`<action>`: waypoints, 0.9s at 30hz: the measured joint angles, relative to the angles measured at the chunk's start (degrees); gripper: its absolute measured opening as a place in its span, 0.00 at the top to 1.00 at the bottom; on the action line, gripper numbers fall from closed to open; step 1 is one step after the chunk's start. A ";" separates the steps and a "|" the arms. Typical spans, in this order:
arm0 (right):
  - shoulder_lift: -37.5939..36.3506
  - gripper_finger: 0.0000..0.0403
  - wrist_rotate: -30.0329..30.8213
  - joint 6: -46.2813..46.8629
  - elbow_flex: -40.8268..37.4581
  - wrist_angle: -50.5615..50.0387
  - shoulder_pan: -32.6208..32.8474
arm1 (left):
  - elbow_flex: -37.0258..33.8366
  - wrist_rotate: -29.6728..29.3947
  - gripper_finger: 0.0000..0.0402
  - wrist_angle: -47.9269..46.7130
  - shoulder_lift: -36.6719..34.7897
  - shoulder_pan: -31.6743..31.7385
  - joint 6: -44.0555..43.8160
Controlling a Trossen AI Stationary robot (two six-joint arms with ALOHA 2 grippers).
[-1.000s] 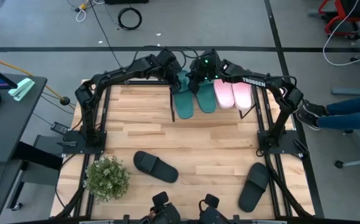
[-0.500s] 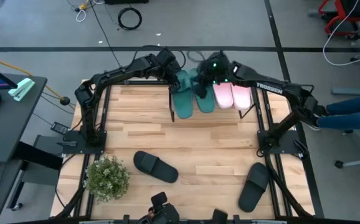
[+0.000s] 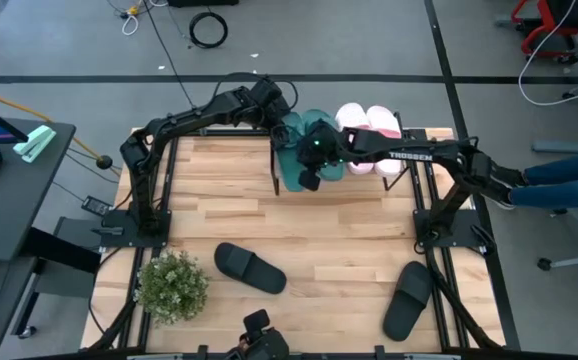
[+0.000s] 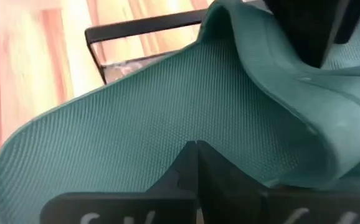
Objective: Pick and place slides into the shelf
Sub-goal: Put the green slipper on the shelf
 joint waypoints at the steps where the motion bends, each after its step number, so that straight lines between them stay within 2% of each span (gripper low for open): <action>1: 0.10 1.00 0.23 0.81 0.00 0.02 -0.04 | 0.00 -0.02 0.57 0.02 0.00 0.03 0.00; 11: 2.18 1.00 -1.37 3.30 0.22 -2.42 -0.48 | -0.25 -0.07 0.57 1.39 -1.35 -0.08 1.14; 17: 2.33 1.00 -2.04 3.25 0.04 0.05 -0.48 | -0.35 -0.42 0.57 3.81 -3.87 -0.38 1.20; 27: 1.89 1.00 -2.16 1.73 -0.11 4.07 0.40 | -0.26 -0.03 0.57 7.55 -3.85 -1.09 1.23</action>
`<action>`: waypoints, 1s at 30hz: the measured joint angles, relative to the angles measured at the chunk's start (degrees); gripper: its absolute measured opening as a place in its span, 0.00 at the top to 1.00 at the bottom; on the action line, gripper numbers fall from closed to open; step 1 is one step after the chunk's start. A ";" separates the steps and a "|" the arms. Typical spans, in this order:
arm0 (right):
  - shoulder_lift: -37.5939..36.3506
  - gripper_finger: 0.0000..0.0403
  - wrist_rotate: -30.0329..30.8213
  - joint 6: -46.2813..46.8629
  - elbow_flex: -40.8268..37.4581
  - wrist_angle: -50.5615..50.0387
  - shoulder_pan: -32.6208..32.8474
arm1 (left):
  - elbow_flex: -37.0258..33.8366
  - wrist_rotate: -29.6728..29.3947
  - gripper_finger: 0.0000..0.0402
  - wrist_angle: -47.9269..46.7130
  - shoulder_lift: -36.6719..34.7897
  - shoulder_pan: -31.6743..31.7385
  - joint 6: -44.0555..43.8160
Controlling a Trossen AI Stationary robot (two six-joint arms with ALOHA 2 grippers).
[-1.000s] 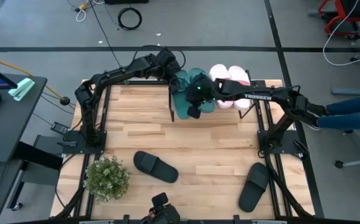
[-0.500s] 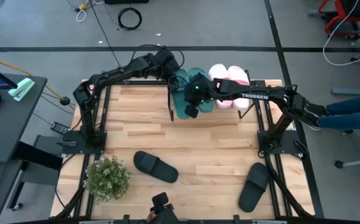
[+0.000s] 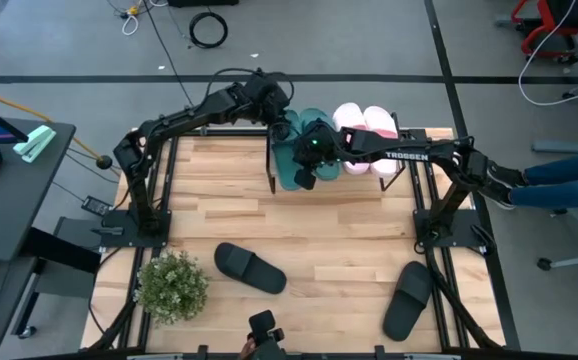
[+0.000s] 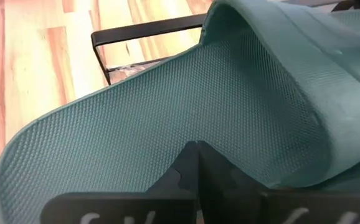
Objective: Pick and place slides into the shelf
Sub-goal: Put the green slipper on the shelf
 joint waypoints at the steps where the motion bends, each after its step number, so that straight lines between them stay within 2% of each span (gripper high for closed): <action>1: -0.13 1.00 0.21 -0.07 -0.05 0.34 0.16 | 0.03 0.11 0.57 0.24 0.00 0.00 -0.01; 6: -1.42 1.00 5.30 -0.69 -0.18 1.51 1.09 | 0.09 0.15 0.57 0.42 0.00 0.00 0.21; 12: -1.64 1.00 7.07 -2.78 -0.16 3.81 0.53 | 0.10 0.49 0.57 0.38 -0.02 -0.07 0.23; 17: -1.78 1.00 12.31 -4.61 -0.05 6.62 -0.07 | 0.15 0.39 0.57 0.42 -0.02 -0.07 0.23; 30: -0.99 1.00 12.57 0.30 -2.79 4.89 -3.32 | 0.20 0.73 0.57 0.43 -0.11 -0.13 0.26</action>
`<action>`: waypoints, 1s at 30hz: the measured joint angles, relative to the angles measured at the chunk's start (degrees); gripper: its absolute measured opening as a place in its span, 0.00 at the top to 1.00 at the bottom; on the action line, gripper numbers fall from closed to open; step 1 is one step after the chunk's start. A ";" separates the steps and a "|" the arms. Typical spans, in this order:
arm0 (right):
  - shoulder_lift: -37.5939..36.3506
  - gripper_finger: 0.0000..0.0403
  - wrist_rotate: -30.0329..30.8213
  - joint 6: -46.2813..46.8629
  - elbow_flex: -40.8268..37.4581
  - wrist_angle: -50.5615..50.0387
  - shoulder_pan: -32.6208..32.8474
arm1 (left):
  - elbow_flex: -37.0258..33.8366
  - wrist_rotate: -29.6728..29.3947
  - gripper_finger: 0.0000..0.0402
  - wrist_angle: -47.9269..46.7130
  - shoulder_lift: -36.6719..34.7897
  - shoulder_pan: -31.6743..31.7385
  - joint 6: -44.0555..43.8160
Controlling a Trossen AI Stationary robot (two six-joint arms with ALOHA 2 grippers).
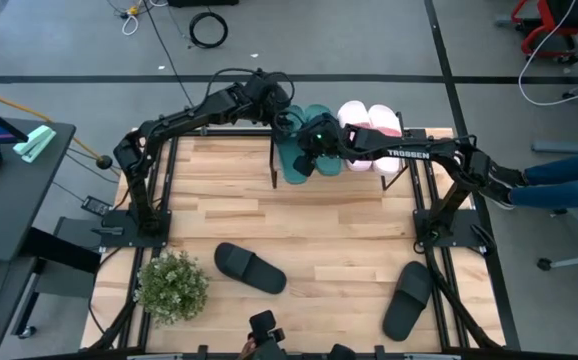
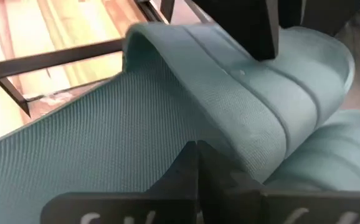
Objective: Pick and place slides into the shelf
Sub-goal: Put the green slipper on the shelf, then put the left black slipper under the shelf
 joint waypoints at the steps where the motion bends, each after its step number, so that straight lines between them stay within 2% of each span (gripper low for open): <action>1: 0.04 1.00 0.00 0.59 -0.76 0.46 -0.20 | 0.00 0.01 0.57 -0.10 -0.02 0.00 0.04; 6: 1.19 1.00 -2.00 2.13 -3.86 3.42 -0.80 | 0.00 -0.13 0.57 0.31 -0.02 -0.09 0.13; 19: 1.50 1.00 -10.33 3.42 -4.03 4.19 -1.10 | 0.00 -0.28 0.57 0.57 -0.02 0.00 0.00; 24: -1.04 1.00 -9.25 2.41 -2.79 3.75 -0.27 | 0.02 -0.27 0.57 -0.22 -0.04 -0.02 -0.05; 30: -7.27 0.99 -13.31 2.85 -0.71 1.98 1.06 | 0.04 -0.46 0.57 -0.25 -0.73 0.02 -0.07</action>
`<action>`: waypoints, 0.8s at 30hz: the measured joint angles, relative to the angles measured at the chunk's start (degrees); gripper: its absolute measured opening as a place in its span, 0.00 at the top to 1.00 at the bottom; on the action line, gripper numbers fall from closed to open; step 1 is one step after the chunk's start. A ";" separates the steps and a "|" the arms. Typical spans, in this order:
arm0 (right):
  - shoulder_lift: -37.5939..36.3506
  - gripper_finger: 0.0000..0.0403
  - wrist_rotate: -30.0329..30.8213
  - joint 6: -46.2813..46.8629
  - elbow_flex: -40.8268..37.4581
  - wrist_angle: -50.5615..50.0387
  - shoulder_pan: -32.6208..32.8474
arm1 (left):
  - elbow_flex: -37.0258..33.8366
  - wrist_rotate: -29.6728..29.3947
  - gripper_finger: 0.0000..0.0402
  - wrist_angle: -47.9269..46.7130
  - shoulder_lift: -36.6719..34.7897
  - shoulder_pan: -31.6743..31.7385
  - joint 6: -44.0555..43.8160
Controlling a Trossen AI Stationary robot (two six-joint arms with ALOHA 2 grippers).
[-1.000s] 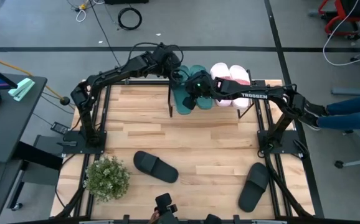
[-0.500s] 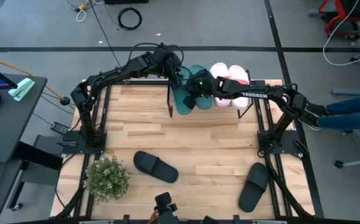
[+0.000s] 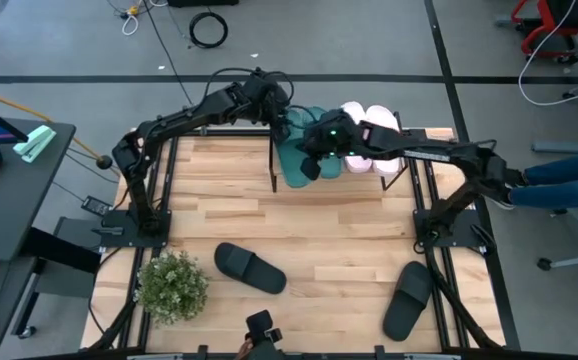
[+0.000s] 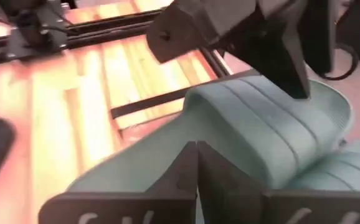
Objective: Pick and place slides into the shelf
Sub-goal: Put the left black slipper under the shelf
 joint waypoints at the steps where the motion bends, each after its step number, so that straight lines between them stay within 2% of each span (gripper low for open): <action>1: -1.19 0.99 -0.63 0.12 0.00 -1.28 0.12 | 0.03 -0.01 0.57 -0.04 -0.25 0.00 0.00; 7: -6.77 0.98 -1.17 4.79 0.01 -9.02 3.21 | 0.05 -0.01 0.57 -1.57 -3.14 -0.05 -0.04; 11: -9.87 0.98 -1.03 8.95 0.11 -18.44 7.83 | 0.05 0.00 0.57 -6.06 -6.10 -0.74 -1.11; 14: -10.47 0.99 -0.64 12.25 0.07 -23.23 13.20 | 0.05 -0.02 0.57 -10.14 -8.83 -2.19 -3.15; 18: -9.97 0.98 -0.85 14.76 -0.11 -23.53 21.65 | 0.05 0.06 0.57 -16.67 -11.84 -6.18 -4.51; 24: -7.20 0.99 3.67 14.99 -0.15 -23.51 33.78 | 0.05 0.15 0.57 -27.16 -14.17 -15.53 -7.39</action>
